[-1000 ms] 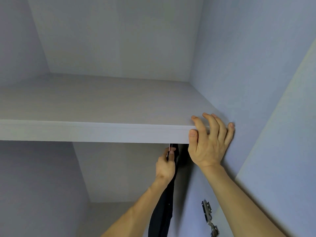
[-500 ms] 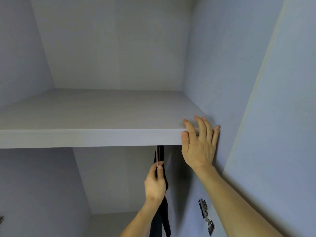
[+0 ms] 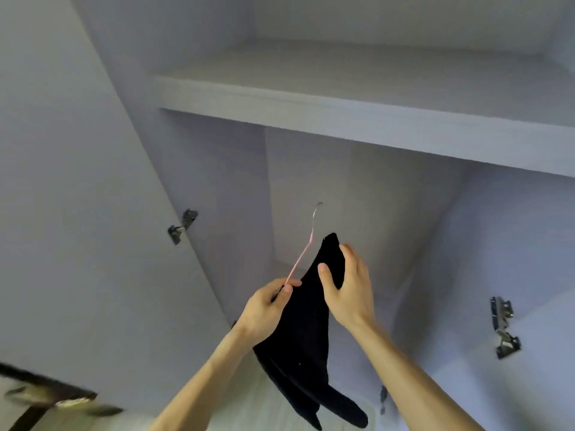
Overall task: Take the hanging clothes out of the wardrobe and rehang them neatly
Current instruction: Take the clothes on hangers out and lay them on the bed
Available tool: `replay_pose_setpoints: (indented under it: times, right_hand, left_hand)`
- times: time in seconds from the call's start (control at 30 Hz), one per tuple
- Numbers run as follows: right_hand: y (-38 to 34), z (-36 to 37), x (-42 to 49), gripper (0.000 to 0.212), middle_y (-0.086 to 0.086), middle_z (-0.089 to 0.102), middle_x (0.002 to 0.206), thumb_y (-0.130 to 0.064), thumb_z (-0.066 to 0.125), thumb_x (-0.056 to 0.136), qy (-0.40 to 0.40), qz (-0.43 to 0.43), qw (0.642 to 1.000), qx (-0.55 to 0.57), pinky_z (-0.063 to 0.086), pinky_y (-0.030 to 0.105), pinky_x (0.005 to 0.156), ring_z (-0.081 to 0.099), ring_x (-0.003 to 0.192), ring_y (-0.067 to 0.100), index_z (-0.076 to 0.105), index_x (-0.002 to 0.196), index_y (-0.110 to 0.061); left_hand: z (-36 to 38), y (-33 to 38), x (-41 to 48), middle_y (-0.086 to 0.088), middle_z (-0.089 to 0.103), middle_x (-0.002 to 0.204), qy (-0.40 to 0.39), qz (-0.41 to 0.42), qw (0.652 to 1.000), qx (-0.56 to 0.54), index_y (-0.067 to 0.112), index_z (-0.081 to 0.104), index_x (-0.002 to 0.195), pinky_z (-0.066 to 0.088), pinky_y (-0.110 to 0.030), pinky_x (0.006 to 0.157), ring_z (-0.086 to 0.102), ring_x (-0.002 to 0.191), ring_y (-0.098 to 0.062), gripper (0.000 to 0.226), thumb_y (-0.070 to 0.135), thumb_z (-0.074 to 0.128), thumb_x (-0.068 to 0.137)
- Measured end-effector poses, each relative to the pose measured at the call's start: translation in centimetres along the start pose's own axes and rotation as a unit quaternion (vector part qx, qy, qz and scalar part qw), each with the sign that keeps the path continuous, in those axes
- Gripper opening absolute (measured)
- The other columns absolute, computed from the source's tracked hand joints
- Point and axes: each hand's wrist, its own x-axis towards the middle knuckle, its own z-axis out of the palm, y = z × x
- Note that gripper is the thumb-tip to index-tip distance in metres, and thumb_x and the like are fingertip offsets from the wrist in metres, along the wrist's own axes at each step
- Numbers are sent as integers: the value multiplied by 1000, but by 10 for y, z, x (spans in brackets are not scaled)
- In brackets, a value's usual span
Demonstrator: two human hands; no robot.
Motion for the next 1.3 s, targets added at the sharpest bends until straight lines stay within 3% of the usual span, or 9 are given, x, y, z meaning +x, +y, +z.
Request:
replay_pose_setpoints:
  times: [0.2,0.3,0.4,0.57,0.73,0.83,0.93,1.1,1.3]
  right_hand:
    - [-73,70,-50,50,-13,56,131,-55,42,98,-256,-97,961,37,35,28,109,41,134,10,61,128,-20]
    - [-105,102,-103,46,-20,67,98,-40,36,104,-386,-133,913,23,37,25,95,54,112,7,72,83,-21]
    - [-131,130,-168,55,-22,66,84,-42,29,105,-471,-216,855,-28,35,27,90,57,101,11,66,68,-24]
    - [-170,154,-268,58,-9,68,76,-53,20,96,-504,-414,756,-49,38,41,85,60,88,16,61,66,-24]
    - [-206,148,-360,57,-11,61,69,-51,15,100,-494,-577,650,-36,34,40,82,58,82,12,53,66,-27]
    - [-227,137,-402,36,-11,60,66,-39,36,99,-454,-665,593,16,40,40,73,64,76,17,53,68,-29]
    - [-254,128,-429,33,-17,62,75,-46,39,98,-471,-696,537,75,43,38,71,64,79,12,58,74,-33]
    - [-286,125,-453,56,-21,57,118,-76,31,90,-595,-649,438,182,37,27,95,47,115,0,64,107,-35]
    - [-285,150,-484,79,-2,38,154,-77,30,86,-680,-525,474,193,22,38,115,26,144,15,49,142,-24]
  left_hand:
    - [-45,-58,-146,24,65,122,24,-72,996,-35,41,64,123,39,-13,100,56,116,6,29,39,41,106]
    - [-55,-95,-229,-3,69,118,79,-129,988,-45,47,63,122,47,-38,99,64,104,-21,28,48,41,103]
    - [-53,-127,-321,-15,68,114,149,-201,967,-45,50,62,124,53,-49,86,59,87,-20,35,62,46,96]
    - [-34,-138,-445,12,57,78,280,-305,909,-52,43,61,127,40,-17,63,52,67,1,34,49,61,93]
    - [0,-127,-515,11,72,105,397,-345,845,-96,33,68,116,52,-22,89,63,97,3,27,40,63,91]
    - [16,-112,-537,7,75,99,484,-357,792,-104,29,69,112,53,-23,83,66,91,-3,25,39,59,92]
    - [30,-95,-556,8,73,92,584,-364,717,-112,34,70,111,53,-27,83,64,83,-4,25,43,58,91]
    - [54,-61,-589,26,55,56,676,-358,635,-106,30,75,105,34,-10,57,50,57,4,22,45,63,94]
    - [96,-32,-629,0,59,59,757,-344,534,-151,31,79,94,34,-22,57,44,55,-4,21,49,71,87]
